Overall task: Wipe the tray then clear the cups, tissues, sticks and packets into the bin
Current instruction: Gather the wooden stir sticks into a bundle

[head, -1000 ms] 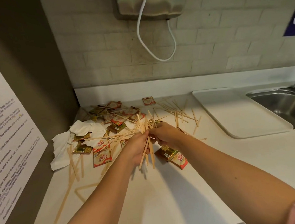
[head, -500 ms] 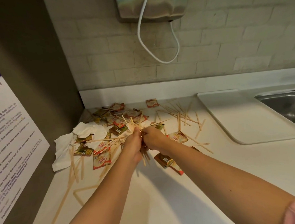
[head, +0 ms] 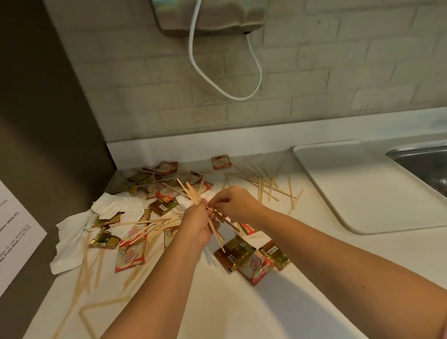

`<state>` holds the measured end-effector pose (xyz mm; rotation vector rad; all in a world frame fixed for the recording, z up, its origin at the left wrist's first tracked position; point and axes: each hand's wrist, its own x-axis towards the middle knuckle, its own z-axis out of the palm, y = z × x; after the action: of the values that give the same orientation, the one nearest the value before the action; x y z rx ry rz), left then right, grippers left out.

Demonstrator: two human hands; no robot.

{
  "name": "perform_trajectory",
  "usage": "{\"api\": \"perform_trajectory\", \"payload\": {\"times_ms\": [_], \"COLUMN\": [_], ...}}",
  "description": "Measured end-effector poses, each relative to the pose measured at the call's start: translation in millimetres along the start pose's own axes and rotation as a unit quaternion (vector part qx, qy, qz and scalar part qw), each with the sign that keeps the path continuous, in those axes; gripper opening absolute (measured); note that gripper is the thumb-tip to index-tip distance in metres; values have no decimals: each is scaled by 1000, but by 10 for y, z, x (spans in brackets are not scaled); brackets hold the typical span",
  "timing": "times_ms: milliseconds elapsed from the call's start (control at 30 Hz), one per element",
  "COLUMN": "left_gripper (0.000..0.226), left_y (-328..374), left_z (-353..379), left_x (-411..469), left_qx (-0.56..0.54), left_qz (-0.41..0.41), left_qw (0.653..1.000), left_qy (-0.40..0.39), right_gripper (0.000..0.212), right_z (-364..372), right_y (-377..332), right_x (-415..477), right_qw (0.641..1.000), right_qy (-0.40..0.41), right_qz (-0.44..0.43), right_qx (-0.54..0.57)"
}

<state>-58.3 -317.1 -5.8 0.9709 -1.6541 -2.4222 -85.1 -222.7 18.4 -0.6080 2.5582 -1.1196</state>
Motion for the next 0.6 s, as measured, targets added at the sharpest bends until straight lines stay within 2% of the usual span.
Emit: {"api": "perform_trajectory", "payload": {"times_ms": [133, 233, 300, 367, 467, 600], "left_gripper": [22, 15, 15, 15, 15, 24], "left_y": [22, 37, 42, 45, 37, 13], "left_z": [125, 199, 243, 279, 308, 374], "left_x": [62, 120, 141, 162, 221, 306], "left_qx": [20, -13, -23, -27, -18, -4], "left_qz": [3, -2, -2, -2, 2, 9], "left_qw": [1000, 1000, 1000, 1000, 1000, 1000], "left_qy": [7, -2, -8, -13, -12, -10], "right_gripper": [24, 22, 13, 13, 33, 23], "right_z": [-291, -539, -679, -805, -899, -837], "right_y": [281, 637, 869, 1016, 1109, 1131], "right_x": [136, 286, 334, 321, 299, 421], "right_qw": [998, 985, 966, 947, 925, 937], "right_qy": [47, 101, 130, 114, 22, 43], "right_qz": [35, 101, 152, 193, 234, 193], "right_qx": [-19, -99, -162, -230, -297, -288]}}
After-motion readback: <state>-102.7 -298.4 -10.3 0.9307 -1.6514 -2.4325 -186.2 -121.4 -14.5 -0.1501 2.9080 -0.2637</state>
